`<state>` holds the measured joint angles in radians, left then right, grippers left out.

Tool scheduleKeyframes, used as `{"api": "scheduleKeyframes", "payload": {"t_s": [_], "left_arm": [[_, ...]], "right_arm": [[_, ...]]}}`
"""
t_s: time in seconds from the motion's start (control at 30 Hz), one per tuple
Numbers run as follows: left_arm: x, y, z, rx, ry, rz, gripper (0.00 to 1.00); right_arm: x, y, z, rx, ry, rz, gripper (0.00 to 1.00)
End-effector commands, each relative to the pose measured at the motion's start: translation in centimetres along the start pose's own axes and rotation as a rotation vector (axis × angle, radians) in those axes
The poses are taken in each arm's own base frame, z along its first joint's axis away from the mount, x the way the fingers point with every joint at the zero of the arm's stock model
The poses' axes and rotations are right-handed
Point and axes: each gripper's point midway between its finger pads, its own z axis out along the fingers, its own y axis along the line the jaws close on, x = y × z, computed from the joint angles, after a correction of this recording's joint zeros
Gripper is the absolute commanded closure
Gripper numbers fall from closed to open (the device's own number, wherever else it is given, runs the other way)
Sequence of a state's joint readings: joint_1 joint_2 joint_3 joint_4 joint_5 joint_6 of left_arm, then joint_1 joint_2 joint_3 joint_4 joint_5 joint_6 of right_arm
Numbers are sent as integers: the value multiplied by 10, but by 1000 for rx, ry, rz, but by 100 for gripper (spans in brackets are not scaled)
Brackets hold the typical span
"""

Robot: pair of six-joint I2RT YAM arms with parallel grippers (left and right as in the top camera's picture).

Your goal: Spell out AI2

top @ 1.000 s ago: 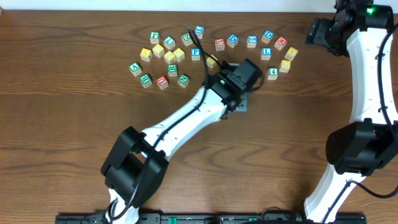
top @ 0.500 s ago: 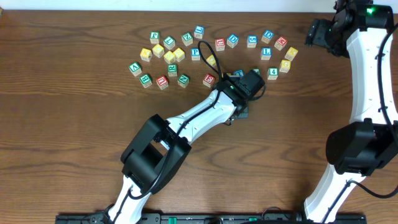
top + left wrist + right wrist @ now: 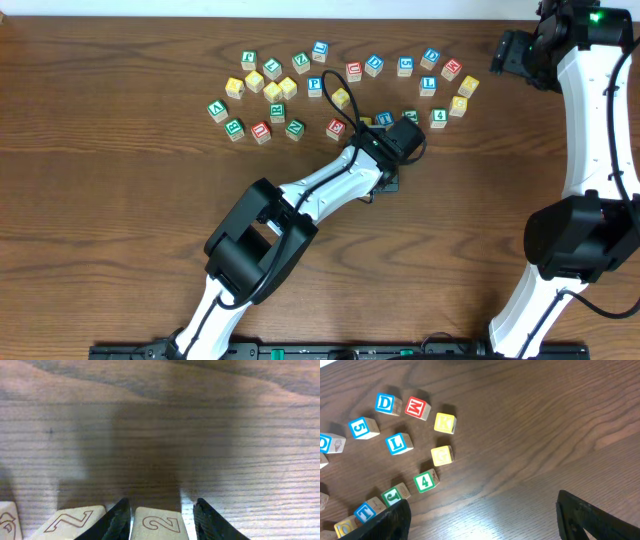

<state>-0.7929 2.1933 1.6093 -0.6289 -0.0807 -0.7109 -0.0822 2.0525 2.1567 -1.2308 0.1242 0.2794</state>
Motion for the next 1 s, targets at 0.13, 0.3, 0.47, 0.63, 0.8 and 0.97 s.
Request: {"api": "scheduleKeyframes", "payload": {"t_s": [0.13, 0.3, 0.47, 0.63, 0.8, 0.97], "left_arm": [[2, 5, 2, -18, 10, -4, 53], [-13, 1, -17, 15, -30, 52, 49], [-38, 4, -51, 58, -100, 95, 46], [-73, 21, -121, 118, -222, 88, 46], [-94, 56, -190, 140, -324, 68, 46], [-90, 109, -217, 79, -302, -8, 46]], "right_arm": [[2, 1, 0, -3, 4, -9, 12], [3, 1, 0, -2, 7, -10, 9], [2, 1, 0, -2, 6, -10, 9], [6, 0, -1, 1, 20, -13, 9], [21, 6, -2, -18, 77, -28, 9], [49, 26, -7, -77, 185, -63, 11]]}}
